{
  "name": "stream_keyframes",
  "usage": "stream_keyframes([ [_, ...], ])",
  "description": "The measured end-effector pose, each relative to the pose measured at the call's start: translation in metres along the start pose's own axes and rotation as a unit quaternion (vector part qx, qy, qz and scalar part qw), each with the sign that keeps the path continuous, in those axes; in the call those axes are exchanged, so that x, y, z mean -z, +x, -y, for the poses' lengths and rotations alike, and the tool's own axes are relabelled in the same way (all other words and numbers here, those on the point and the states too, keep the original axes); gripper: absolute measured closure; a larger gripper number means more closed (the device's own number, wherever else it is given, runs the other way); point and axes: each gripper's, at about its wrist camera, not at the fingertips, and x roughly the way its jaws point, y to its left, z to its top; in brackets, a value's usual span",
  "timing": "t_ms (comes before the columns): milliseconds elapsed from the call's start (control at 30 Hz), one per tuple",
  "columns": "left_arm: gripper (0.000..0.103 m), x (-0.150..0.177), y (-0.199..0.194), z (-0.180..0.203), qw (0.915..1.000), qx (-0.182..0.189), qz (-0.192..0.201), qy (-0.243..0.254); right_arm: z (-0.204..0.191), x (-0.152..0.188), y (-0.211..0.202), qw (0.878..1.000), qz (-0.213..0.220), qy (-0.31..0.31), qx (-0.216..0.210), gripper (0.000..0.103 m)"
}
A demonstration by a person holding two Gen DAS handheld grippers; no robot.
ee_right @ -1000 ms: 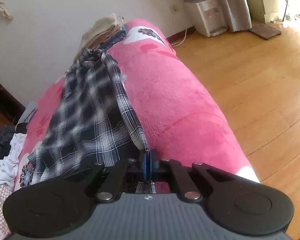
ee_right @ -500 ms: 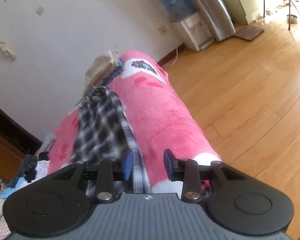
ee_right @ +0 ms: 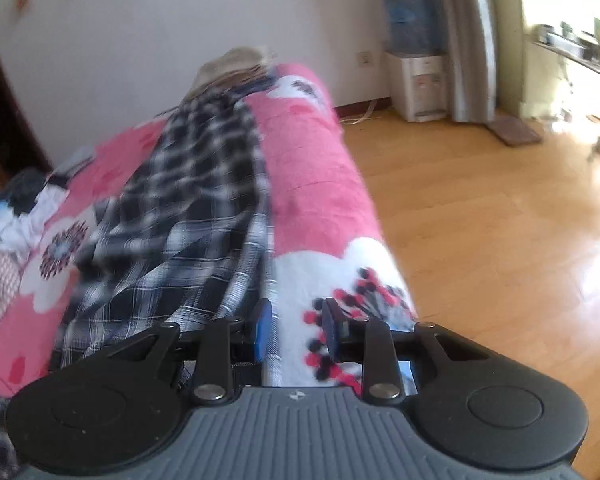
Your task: Fold clothes
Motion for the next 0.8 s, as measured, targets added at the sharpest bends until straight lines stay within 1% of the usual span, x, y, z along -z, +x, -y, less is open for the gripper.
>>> stream_keyframes([
  [100, 0.002, 0.004, 0.000, -0.010, 0.9984, 0.051, -0.021, -0.015, -0.011, -0.002, 0.019, 1.000, -0.010, -0.027, -0.012, 0.073],
  [133, 0.002, 0.006, 0.001, -0.013, 0.9973, 0.065, -0.025, -0.023, -0.014, -0.002, 0.026, 0.999, -0.015, -0.039, -0.012, 0.073],
  [167, 0.002, 0.007, 0.005, -0.016, 0.9967, 0.070, -0.027, -0.031, -0.017, -0.001, 0.033, 0.998, -0.020, -0.054, -0.008, 0.073],
  [233, 0.002, 0.011, 0.015, -0.019, 0.9966, 0.063, -0.033, -0.040, -0.022, 0.001, 0.048, 0.997, -0.028, -0.076, -0.002, 0.073],
  [267, 0.002, 0.012, 0.020, -0.020, 0.9969, 0.055, -0.039, -0.041, -0.020, 0.001, 0.051, 0.997, -0.028, -0.075, 0.001, 0.074],
  [333, 0.002, 0.016, 0.030, -0.022, 0.9971, 0.037, -0.053, -0.040, -0.009, -0.002, 0.053, 0.999, -0.017, -0.047, 0.009, 0.079],
  [367, 0.002, 0.019, 0.033, -0.024, 0.9971, 0.030, -0.058, -0.039, -0.003, -0.003, 0.054, 0.999, -0.011, -0.034, 0.013, 0.085],
  [433, 0.002, 0.024, 0.038, -0.030, 0.9968, 0.015, -0.067, -0.041, 0.009, -0.006, 0.056, 1.000, 0.000, -0.006, 0.021, 0.087],
  [467, 0.002, 0.026, 0.040, -0.033, 0.9962, 0.009, -0.073, -0.046, 0.015, -0.007, 0.057, 1.000, 0.005, 0.008, 0.025, 0.090],
  [533, 0.002, 0.030, 0.041, -0.039, 0.9954, -0.003, -0.080, -0.052, 0.026, -0.010, 0.059, 0.999, 0.016, 0.035, 0.033, 0.090],
  [567, 0.002, 0.032, 0.041, -0.043, 0.9950, -0.009, -0.083, -0.055, 0.030, -0.011, 0.058, 0.998, 0.021, 0.045, 0.028, 0.090],
  [667, 0.002, 0.037, 0.039, -0.051, 0.9939, -0.035, -0.086, -0.060, 0.031, -0.014, 0.046, 0.997, 0.037, 0.060, -0.022, 0.090],
  [733, 0.003, 0.039, 0.035, -0.056, 0.9927, -0.051, -0.086, -0.067, 0.027, -0.013, 0.036, 0.995, 0.033, 0.076, -0.060, 0.089],
  [800, 0.003, 0.041, 0.030, -0.058, 0.9925, -0.063, -0.085, -0.062, 0.023, -0.010, 0.023, 0.990, 0.023, 0.095, -0.099, 0.088],
])
